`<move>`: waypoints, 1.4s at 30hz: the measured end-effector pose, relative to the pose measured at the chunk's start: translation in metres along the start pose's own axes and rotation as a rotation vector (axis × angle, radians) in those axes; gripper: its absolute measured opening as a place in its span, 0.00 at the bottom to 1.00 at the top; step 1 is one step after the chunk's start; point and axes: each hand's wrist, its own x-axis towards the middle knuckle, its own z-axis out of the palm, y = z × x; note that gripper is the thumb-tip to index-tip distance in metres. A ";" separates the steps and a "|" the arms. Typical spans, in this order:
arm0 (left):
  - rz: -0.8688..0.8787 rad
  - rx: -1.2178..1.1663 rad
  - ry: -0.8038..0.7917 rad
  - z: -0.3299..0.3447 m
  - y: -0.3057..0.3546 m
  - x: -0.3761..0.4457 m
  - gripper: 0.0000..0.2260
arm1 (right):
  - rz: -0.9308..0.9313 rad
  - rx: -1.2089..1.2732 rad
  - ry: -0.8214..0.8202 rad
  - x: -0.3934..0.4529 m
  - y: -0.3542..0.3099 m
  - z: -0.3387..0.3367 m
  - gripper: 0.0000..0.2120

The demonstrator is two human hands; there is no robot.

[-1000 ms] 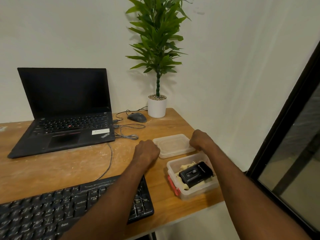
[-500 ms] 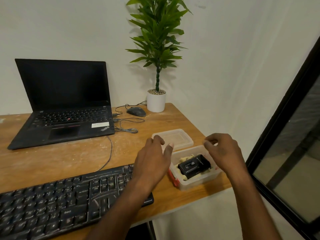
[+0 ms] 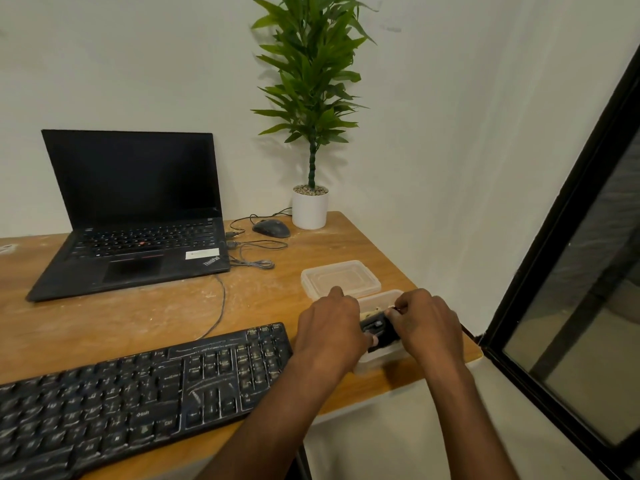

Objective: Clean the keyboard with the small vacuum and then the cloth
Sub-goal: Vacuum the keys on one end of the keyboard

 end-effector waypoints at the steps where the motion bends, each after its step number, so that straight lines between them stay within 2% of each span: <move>1: 0.006 0.017 -0.016 -0.001 0.001 0.001 0.25 | -0.003 -0.008 0.002 0.000 0.000 0.000 0.09; 8: 0.045 0.041 0.003 0.004 0.002 0.003 0.20 | -0.013 0.049 0.024 -0.001 0.002 0.004 0.08; 12: 0.061 -0.006 0.065 -0.003 -0.001 0.002 0.21 | 0.002 0.211 0.034 0.004 0.009 0.009 0.09; 15: 0.097 -0.036 0.152 -0.011 -0.003 0.001 0.23 | 0.016 0.458 0.079 0.006 0.014 0.008 0.11; 18: 0.130 -0.098 0.249 -0.020 -0.002 -0.004 0.24 | 0.043 0.856 0.102 0.003 0.012 0.000 0.12; 21: 0.141 -0.180 0.343 -0.024 -0.002 -0.011 0.24 | 0.110 1.217 0.070 -0.005 0.001 -0.008 0.18; 24: 0.137 -0.269 0.414 -0.027 -0.006 -0.016 0.25 | 0.179 1.389 0.012 -0.012 -0.010 -0.012 0.16; 27: 0.127 -0.337 0.455 -0.028 -0.013 -0.023 0.24 | 0.171 1.534 -0.124 -0.022 -0.023 -0.013 0.12; 30: 0.121 -0.393 0.474 -0.028 -0.023 -0.030 0.26 | 0.163 1.601 -0.219 -0.031 -0.038 -0.010 0.15; 34: 0.103 -0.465 0.508 -0.028 -0.041 -0.042 0.25 | 0.155 1.645 -0.250 -0.042 -0.061 -0.003 0.19; 42: 0.056 -0.546 0.562 -0.032 -0.086 -0.077 0.26 | 0.116 1.739 -0.363 -0.074 -0.108 0.014 0.21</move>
